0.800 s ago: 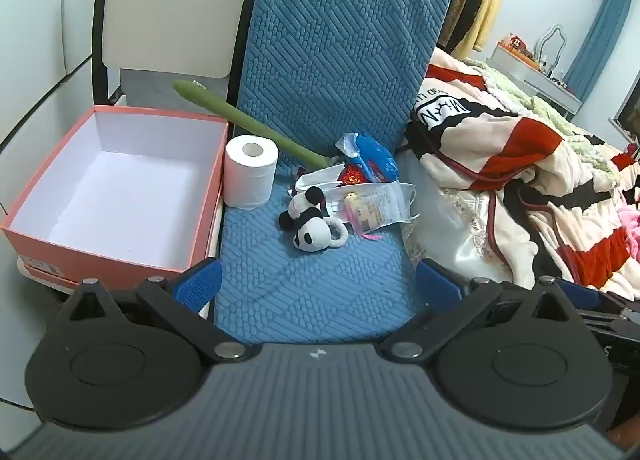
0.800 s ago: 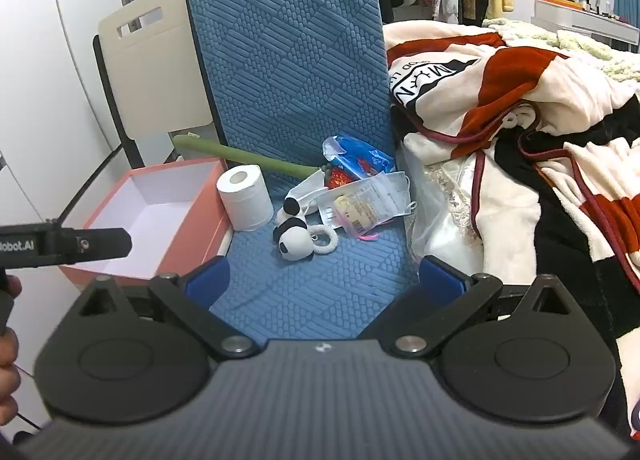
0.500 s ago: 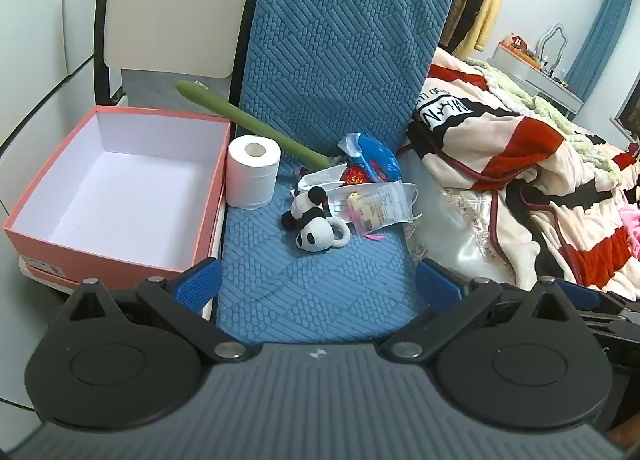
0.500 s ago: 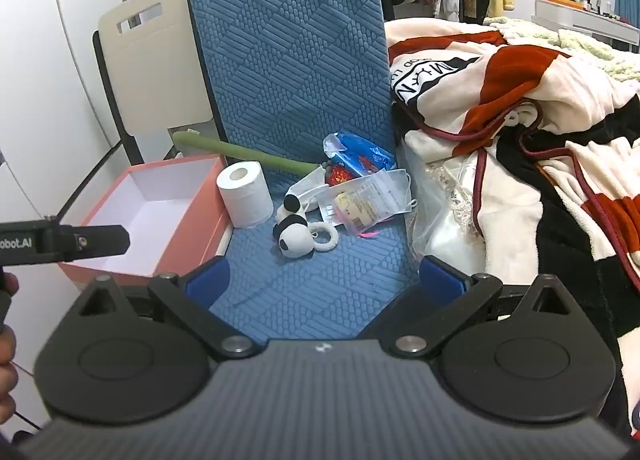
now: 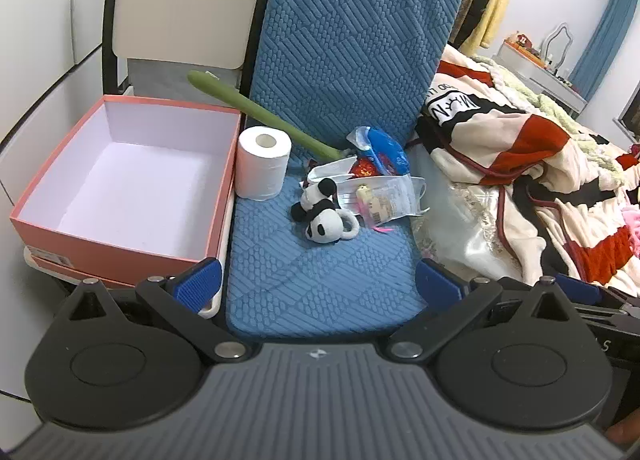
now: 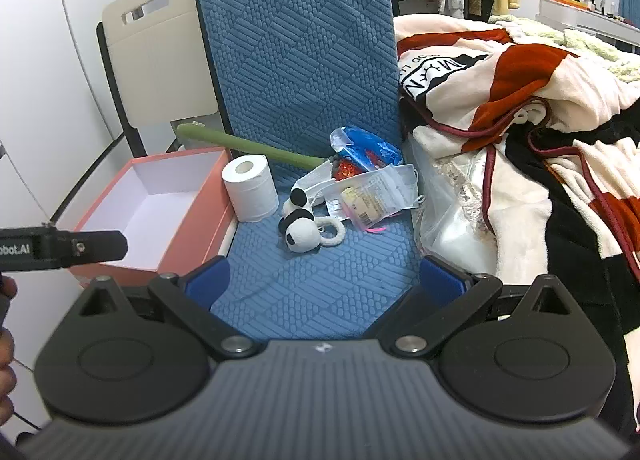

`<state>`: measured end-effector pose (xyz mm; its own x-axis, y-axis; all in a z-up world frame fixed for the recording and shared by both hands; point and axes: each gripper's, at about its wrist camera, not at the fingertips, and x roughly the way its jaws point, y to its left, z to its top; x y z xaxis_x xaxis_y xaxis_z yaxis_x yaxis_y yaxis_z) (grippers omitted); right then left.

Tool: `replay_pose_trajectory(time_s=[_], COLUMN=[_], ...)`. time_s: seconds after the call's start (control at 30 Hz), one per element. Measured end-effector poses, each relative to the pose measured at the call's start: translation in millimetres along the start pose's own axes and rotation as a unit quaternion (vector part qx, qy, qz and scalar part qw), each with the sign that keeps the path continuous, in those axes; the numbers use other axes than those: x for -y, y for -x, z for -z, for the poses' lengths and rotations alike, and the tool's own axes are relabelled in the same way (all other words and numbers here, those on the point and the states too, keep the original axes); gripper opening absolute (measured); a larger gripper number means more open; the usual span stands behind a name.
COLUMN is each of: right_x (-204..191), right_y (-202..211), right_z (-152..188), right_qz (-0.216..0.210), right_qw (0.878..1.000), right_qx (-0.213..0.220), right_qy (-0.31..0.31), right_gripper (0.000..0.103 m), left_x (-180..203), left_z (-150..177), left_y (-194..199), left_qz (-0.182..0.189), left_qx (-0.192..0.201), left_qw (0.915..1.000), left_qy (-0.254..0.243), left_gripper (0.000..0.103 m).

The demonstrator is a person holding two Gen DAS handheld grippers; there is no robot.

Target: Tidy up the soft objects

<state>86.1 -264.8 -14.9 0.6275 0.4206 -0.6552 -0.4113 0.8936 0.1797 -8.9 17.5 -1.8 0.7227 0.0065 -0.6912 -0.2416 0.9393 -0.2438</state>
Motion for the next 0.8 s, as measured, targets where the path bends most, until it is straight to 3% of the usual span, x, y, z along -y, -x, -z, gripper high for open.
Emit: replay_pose_trajectory(time_s=[0.8], right_x=[2.2], right_y=[4.9], right_z=[3.8], right_qz=[0.008], right_qw=[1.000], right_qx=[-0.001], right_qy=[-0.012], right_gripper=[0.103], left_x=[9.0], left_z=[1.1], left_y=[-2.9], left_qz=[0.016], left_qx=[0.000], left_qw=[0.9998], left_qy=[-0.013], left_gripper=[0.103])
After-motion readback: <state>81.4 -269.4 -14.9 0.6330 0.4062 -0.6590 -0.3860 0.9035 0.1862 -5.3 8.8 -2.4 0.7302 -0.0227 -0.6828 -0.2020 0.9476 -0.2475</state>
